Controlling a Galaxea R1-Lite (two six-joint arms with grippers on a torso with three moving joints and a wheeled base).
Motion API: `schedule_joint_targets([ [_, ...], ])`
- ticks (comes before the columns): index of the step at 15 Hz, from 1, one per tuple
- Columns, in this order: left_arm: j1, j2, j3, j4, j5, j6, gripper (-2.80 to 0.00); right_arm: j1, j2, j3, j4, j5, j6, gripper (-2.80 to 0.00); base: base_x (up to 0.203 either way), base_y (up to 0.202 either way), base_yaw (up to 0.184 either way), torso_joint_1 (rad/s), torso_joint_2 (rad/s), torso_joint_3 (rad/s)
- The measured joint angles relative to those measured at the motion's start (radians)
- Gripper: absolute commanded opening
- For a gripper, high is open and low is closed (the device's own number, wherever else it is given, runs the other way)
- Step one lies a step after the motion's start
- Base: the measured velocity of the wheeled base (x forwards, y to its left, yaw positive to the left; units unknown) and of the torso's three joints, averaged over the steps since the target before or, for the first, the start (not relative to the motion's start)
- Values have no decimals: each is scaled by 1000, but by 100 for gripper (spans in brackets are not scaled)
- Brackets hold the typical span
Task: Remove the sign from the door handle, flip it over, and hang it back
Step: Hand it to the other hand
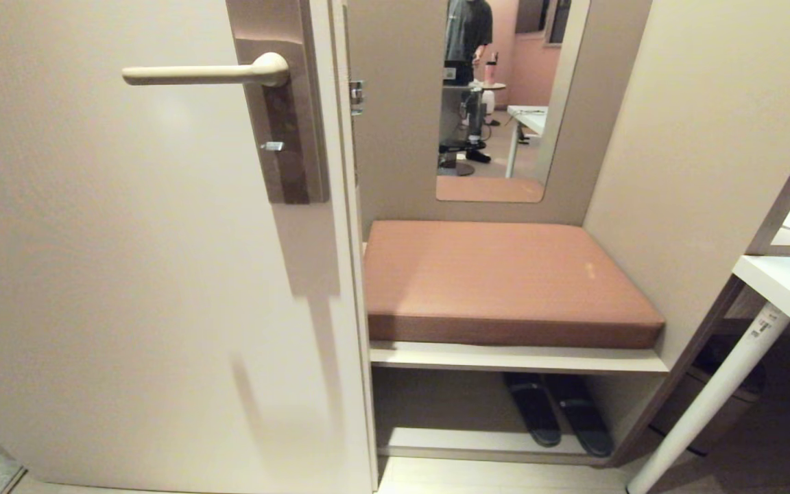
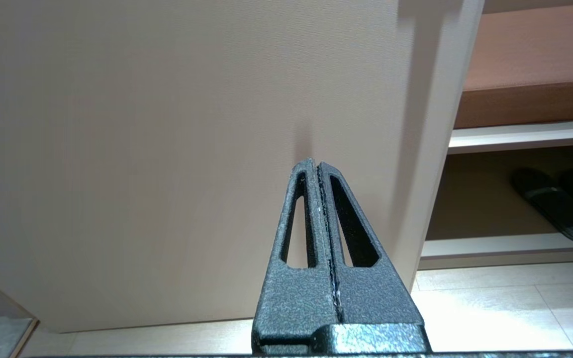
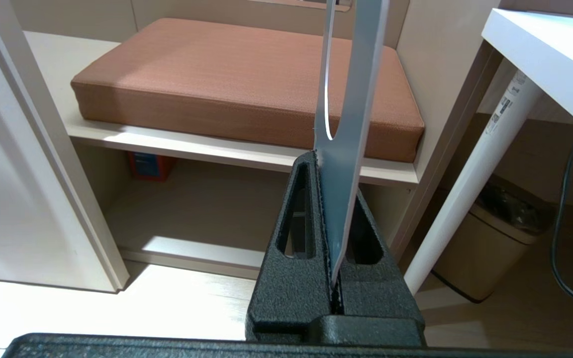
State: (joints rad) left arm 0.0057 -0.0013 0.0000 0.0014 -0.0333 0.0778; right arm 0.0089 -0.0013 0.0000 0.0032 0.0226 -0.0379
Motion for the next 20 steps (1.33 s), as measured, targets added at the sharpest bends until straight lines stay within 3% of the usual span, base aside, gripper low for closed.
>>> schedule_joint_targets([
  [12,0,0,0,0,0,0,-280,0,0,-28,10,9,-26,-280,0,0,0,0,0,0],
  [20,0,0,0,0,0,4,-280,0,32,-305,247,24,-64,-280,0,0,0,0,0,0],
])
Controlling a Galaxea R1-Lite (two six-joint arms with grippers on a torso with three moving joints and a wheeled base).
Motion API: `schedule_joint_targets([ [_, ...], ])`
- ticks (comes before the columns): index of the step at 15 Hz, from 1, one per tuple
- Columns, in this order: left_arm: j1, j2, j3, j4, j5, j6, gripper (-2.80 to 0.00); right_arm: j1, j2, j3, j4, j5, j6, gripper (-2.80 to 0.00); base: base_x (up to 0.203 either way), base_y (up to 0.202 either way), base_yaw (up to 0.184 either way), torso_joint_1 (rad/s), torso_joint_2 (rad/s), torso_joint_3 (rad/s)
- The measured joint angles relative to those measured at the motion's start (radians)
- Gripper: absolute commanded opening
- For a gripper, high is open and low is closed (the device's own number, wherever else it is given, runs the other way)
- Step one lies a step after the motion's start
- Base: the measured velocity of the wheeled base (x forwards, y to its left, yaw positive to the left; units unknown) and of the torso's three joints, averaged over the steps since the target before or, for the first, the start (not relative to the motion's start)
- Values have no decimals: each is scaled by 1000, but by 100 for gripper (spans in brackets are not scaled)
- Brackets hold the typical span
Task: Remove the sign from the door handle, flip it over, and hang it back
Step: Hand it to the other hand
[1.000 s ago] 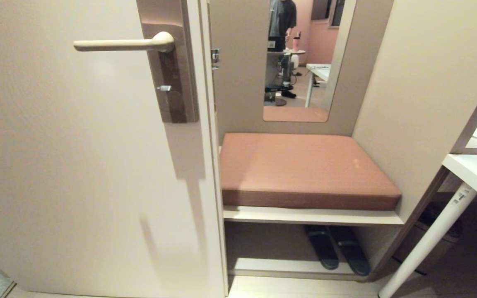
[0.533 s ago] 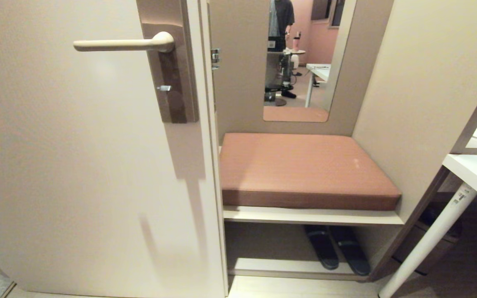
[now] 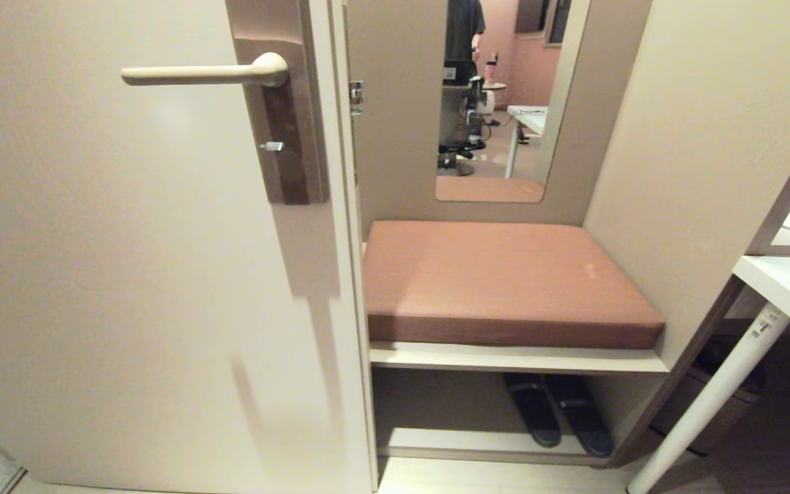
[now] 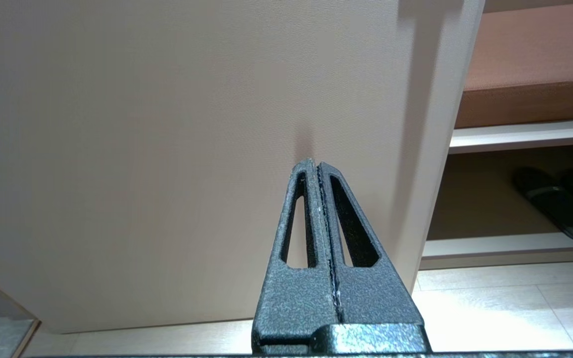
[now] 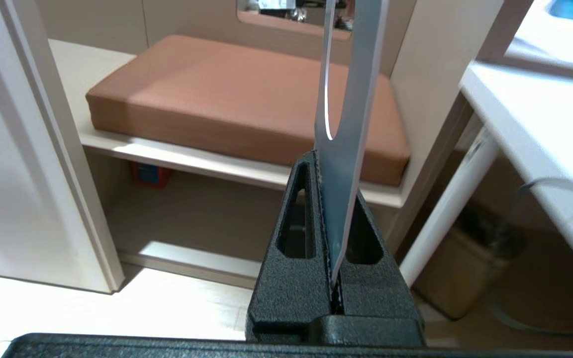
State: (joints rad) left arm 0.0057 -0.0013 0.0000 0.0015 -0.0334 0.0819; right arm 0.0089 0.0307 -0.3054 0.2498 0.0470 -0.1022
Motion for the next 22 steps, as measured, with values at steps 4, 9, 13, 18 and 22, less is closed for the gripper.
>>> schedule_joint_targets([
  [4,0,0,0,0,0,-2,-280,1,142,-135,4,4,-7,-280,0,0,0,0,0,0],
  [9,0,0,0,3,-1,1,-280,4,336,-244,2,36,-3,-280,0,0,0,0,0,0],
  [13,0,0,0,2,-2,14,-280,4,434,-276,-56,135,-1,-280,0,0,0,0,0,0],
  [18,0,0,0,0,-2,8,-280,4,610,-301,-233,281,0,-280,0,0,0,0,0,0],
  [22,-2,0,0,4,-2,13,-280,4,716,-347,-271,351,-47,-280,0,0,0,0,0,0],
])
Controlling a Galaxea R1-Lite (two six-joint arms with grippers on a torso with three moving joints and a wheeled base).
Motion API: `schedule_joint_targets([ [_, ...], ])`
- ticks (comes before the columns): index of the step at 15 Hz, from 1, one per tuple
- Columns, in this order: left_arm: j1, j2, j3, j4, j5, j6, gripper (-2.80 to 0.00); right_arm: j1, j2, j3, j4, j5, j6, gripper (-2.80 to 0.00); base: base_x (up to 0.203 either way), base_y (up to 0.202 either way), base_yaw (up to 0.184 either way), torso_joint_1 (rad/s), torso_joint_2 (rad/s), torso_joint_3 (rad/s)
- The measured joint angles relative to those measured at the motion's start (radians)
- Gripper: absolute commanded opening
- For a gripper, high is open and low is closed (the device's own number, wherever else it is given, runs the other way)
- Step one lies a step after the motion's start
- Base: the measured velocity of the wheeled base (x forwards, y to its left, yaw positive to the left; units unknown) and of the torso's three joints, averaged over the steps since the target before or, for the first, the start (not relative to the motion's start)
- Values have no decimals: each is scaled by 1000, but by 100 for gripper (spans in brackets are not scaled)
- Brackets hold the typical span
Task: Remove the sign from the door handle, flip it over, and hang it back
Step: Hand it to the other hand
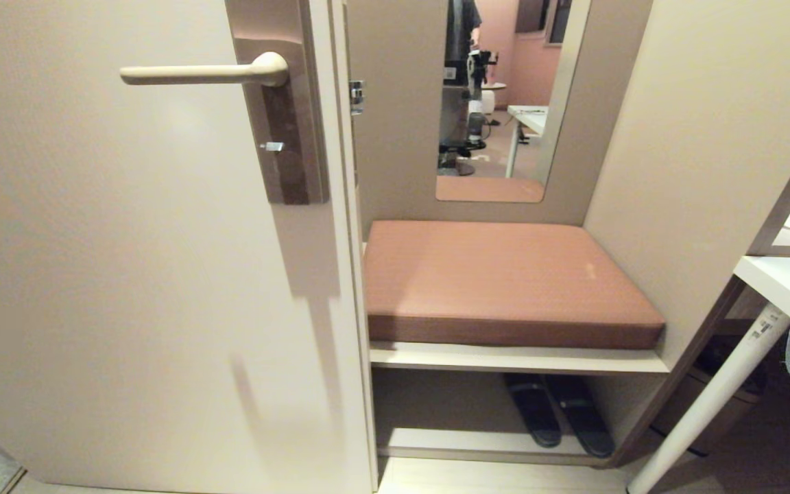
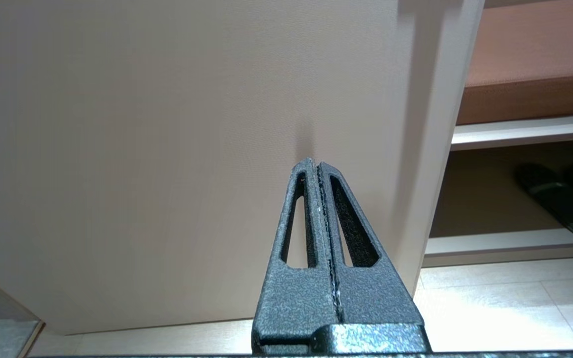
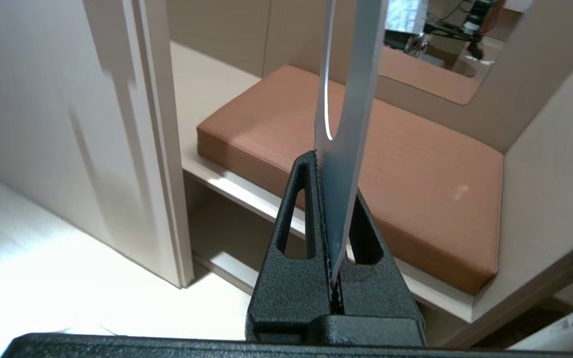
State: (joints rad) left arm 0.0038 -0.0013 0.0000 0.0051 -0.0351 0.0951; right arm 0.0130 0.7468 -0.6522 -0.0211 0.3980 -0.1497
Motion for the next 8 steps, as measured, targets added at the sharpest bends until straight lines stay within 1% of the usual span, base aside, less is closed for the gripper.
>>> schedule_joint_targets([
  [4,-3,0,0,0,0,3,-280,0,21,-15,0,38,-7,-280,0,0,0,0,0,0],
  [6,-3,0,0,1,-9,32,-280,0,30,-17,-1,72,-16,-280,0,0,0,0,0,0],
  [8,-3,5,-21,8,-27,51,-280,0,41,-21,-1,78,-25,-280,0,0,0,0,0,0],
])
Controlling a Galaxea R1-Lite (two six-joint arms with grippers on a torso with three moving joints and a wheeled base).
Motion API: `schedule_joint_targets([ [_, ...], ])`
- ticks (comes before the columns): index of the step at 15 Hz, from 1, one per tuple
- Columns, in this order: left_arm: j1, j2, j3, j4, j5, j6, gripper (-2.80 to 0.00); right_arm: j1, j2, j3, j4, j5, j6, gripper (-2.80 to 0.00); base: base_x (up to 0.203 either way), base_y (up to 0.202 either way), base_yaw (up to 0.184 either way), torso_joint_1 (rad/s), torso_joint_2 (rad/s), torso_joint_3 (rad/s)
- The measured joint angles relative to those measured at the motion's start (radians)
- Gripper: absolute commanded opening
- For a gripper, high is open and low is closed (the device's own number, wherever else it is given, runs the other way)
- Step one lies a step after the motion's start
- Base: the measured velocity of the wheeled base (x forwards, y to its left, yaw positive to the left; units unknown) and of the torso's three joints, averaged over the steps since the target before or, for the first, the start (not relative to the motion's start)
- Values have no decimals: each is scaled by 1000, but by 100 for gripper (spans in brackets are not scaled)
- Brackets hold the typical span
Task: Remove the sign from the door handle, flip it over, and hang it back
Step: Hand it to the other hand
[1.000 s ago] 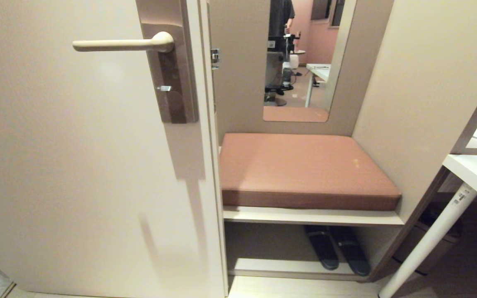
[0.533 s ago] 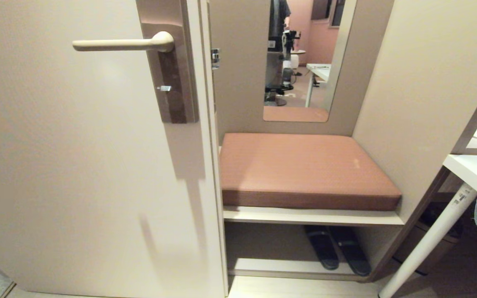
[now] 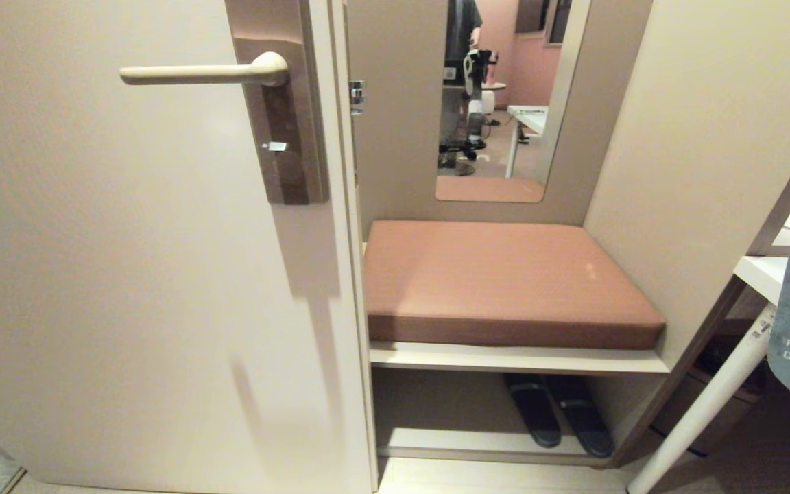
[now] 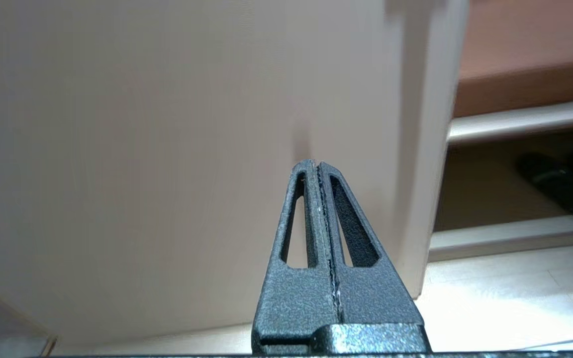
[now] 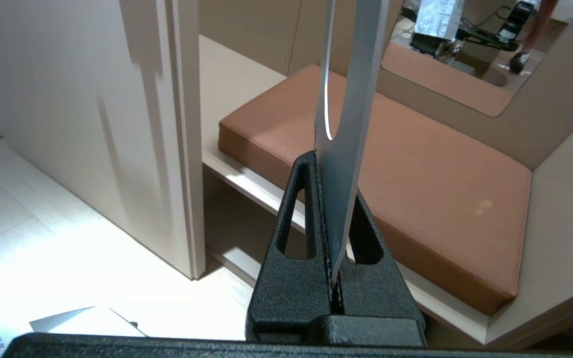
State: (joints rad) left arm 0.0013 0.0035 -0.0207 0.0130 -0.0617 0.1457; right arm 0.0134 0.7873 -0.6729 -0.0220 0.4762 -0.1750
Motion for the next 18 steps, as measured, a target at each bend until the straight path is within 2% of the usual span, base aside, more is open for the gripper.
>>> schedule_joint_targets([
  [2,0,39,-57,-1,-22,-5,-280,0,12,-8,0,17,0,-280,0,0,0,0,0,0],
  [5,-16,157,-180,-5,-58,-10,-280,0,35,-11,-1,89,2,-280,0,0,0,0,0,0],
  [8,-87,306,-328,-6,-104,-25,-280,0,59,-11,0,186,11,-280,0,0,0,0,0,0],
  [12,-280,498,-471,-26,-150,-67,-280,1,95,-21,-1,257,12,-280,0,0,0,0,0,0],
  [15,-441,622,-500,-146,-154,-94,-280,17,126,-56,-1,301,15,-280,0,0,0,0,0,0],
  [18,-599,740,-513,-248,-156,-128,-280,73,166,-92,-1,322,30,-280,0,0,0,0,0,0],
])
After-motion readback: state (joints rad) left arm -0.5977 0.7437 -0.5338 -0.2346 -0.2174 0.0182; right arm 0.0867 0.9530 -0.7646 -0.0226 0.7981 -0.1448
